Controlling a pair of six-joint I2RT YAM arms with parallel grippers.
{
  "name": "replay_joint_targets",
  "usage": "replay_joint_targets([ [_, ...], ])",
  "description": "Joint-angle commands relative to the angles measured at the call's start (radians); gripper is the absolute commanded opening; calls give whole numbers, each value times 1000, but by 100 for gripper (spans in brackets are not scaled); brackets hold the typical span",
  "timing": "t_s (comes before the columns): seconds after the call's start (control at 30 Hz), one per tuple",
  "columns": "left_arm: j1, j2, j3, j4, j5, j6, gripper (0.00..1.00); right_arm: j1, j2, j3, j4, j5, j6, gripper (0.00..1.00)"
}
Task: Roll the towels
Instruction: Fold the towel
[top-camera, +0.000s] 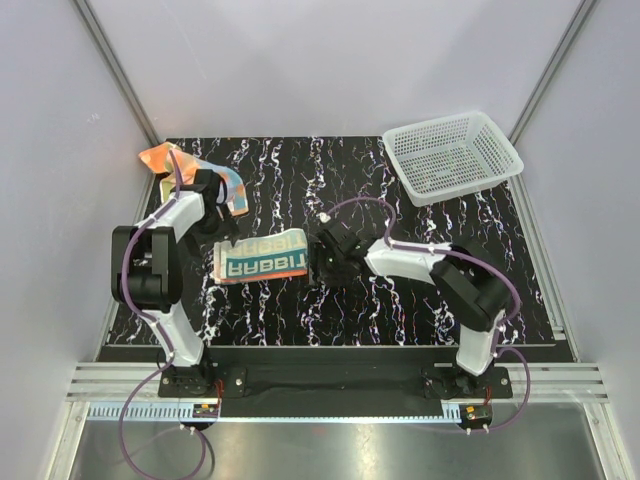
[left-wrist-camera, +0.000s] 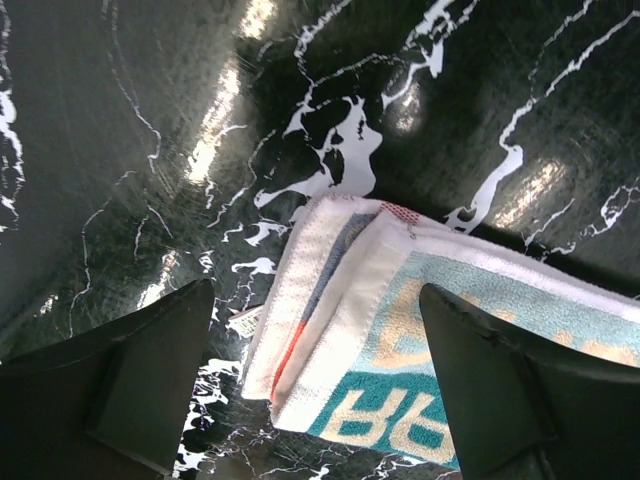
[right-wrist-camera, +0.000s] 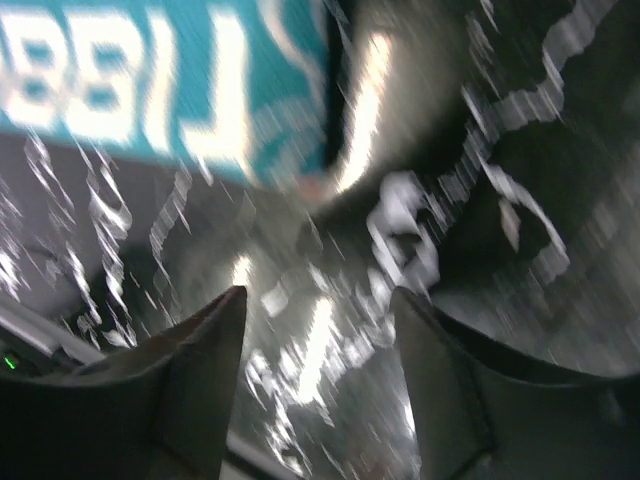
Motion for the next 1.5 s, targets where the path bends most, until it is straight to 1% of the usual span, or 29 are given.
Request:
replay_joint_targets([
  [0.0, 12, -28, 33, 9, -44, -12, 91, -2, -152, -56, -72, 14, -13, 69],
  [0.1, 10, -54, -6, 26, -37, -24, 91, -34, -174, -49, -91, 5, -11, 73],
  [0.17, 10, -69, -20, 40, -29, -32, 91, -65, -154, -33, -76, -25, -4, 73],
  [0.2, 10, -74, -40, 46, -15, -33, 91, -112, -129, -29, -63, -85, 4, 73],
  [0.3, 9, -98, -54, 46, -2, -32, 91, -175, -73, -18, 26, -168, 47, 71],
  [0.37, 9, -126, -59, 41, 0, -26, 91, -186, -32, 38, 33, -177, 41, 70],
  [0.4, 9, -137, -60, 38, 0, -26, 91, -189, 20, 63, 28, -193, 36, 70],
  [0.47, 7, -169, -69, 37, 0, -19, 91, -197, 68, 124, 36, -223, 35, 68],
  [0.57, 4, -206, -76, 29, -8, -9, 91, -199, 132, 165, 71, -265, 56, 66],
  [0.77, 3, -262, -73, 11, -31, 5, 91, -199, 197, 160, 148, -322, 116, 63],
  [0.87, -2, -287, -79, 27, -9, 5, 91, -199, 224, 129, 215, -366, 151, 57],
  [0.93, -19, -298, -85, 35, -9, 7, 90, -197, 241, 99, 263, -395, 166, 47],
  [0.97, -38, -305, -82, 34, -35, 7, 90, -197, 246, 88, 278, -397, 166, 43],
  [1.0, -102, -309, -73, 21, -110, 11, 90, -197, 248, 77, 284, -398, 165, 39],
  [1.03, -137, -312, -54, 18, -144, 17, 91, -197, 246, 64, 290, -397, 166, 32],
  [1.1, -209, -301, -36, 4, -175, 19, 91, -199, 226, 24, 300, -385, 163, 25],
  [1.13, -221, -293, -24, 1, -166, 14, 91, -197, 215, -2, 298, -375, 157, 19],
  [1.2, -253, -290, -25, 12, -118, -9, 91, -197, 170, -27, 258, -325, 147, 14],
  [1.27, -292, -292, -30, 23, -107, -24, 91, -199, 131, -68, 196, -287, 127, 9],
  [1.3, -337, -292, -33, 26, -107, -30, 91, -199, 91, -84, 176, -242, 124, 8],
  [1.37, -391, -286, -34, 34, -104, -50, 91, -199, 51, -134, 127, -205, 113, 6],
  [1.4, -445, -283, -33, 34, -101, -61, 91, -199, 16, -147, 107, -158, 108, 6],
  [1.47, -496, -279, -43, 50, -88, -87, 90, -199, -18, -191, 59, -118, 99, 5],
])
